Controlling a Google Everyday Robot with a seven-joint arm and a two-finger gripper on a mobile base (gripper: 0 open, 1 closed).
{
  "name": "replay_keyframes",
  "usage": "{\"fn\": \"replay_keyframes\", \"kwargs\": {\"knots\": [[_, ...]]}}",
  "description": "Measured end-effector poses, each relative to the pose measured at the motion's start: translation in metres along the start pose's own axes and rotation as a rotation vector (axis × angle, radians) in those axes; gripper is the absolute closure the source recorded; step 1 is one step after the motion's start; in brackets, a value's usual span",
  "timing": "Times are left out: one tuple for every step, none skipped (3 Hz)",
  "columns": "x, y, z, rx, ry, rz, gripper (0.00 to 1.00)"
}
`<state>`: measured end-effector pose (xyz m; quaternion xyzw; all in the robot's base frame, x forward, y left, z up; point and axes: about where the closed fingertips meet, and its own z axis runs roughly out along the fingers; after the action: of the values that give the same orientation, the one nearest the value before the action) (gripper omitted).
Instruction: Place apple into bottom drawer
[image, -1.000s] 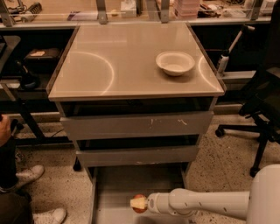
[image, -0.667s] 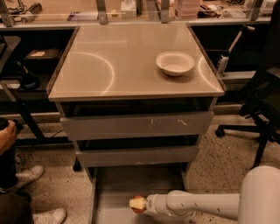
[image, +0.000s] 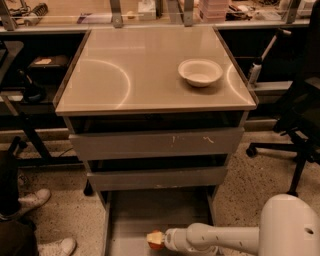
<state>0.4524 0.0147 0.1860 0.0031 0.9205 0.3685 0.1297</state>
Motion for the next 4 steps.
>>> {"fn": "replay_keyframes", "kwargs": {"knots": [[0.001,-0.001,0.001,-0.001,0.001,0.003,1.0],[0.01,-0.009,0.014,-0.02,-0.014,0.042,1.0],[0.013,-0.018,0.027,-0.037,-0.056,0.08,1.0],[0.018,-0.028,0.042,-0.049,-0.094,0.128,1.0]]}}
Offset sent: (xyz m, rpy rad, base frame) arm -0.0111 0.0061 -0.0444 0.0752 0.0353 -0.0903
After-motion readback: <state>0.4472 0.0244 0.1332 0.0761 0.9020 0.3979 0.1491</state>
